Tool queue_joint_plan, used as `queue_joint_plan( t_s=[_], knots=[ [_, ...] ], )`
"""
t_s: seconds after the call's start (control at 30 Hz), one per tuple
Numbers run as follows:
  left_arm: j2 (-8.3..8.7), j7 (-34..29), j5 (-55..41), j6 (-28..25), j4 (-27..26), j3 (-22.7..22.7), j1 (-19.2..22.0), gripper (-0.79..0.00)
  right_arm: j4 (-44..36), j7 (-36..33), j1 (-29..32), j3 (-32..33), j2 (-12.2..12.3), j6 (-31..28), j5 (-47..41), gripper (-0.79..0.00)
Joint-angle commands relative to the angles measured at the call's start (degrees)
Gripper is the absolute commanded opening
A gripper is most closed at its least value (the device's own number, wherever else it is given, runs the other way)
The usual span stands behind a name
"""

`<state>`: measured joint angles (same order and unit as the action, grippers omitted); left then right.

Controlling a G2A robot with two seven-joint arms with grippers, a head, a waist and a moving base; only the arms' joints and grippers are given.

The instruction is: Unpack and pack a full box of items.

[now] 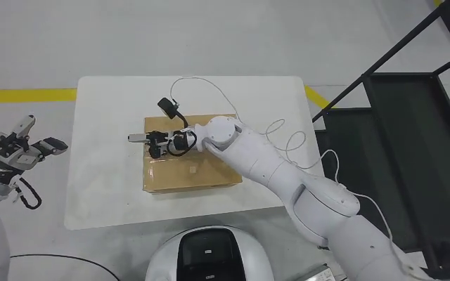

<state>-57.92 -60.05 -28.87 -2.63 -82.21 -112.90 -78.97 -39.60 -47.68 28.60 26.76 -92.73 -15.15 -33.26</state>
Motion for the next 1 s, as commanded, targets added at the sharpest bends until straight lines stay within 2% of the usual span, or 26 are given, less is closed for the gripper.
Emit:
queue_joint_plan(
  t_s=[0.0, 0.2, 0.37, 0.5, 0.67, 0.8, 0.97],
  knots=[
    [0.04, 0.06, -0.23, 0.0, -0.32, 0.11, -0.41, 0.0, 0.98, -0.69, -0.36, 0.01, -0.75, -1.04, -0.22, 0.0],
    [0.16, 0.36, -0.63, -0.05, -0.59, 1.05, -0.86, 0.0, 3.98, -3.06, -1.1, 0.52, -2.29, -3.34, 0.01, 0.0],
    [0.28, 0.45, -0.78, -0.07, -0.07, 2.24, -0.16, 0.0, 6.59, -6.55, -0.48, 2.82, -1.34, -4.75, -0.02, 0.0],
    [0.33, 0.49, -0.87, -0.28, 0.42, 3.48, 0.32, 0.0, 7.87, -8.58, 0.96, 5.77, 0.48, -5.88, -0.57, 0.0],
    [0.35, 0.84, -0.59, -0.7, 0.83, 5.19, 0.93, 0.0, 4.74, -8.25, 2.77, 8.94, 3.26, -6.35, 2.43, 0.0],
    [0.4, 0.9, -0.61, -1.07, 0.77, 6.11, 1.23, 0.0, -0.88, -7.68, 5.37, 12.29, 6.0, -5.25, 5.1, 0.0],
    [0.48, 1.03, -0.74, -1.41, 0.72, 6.89, 1.38, 0.0, -12.41, -6.14, 10.59, 17.31, 9.89, -1.43, 10.76, 0.0]
  ],
)
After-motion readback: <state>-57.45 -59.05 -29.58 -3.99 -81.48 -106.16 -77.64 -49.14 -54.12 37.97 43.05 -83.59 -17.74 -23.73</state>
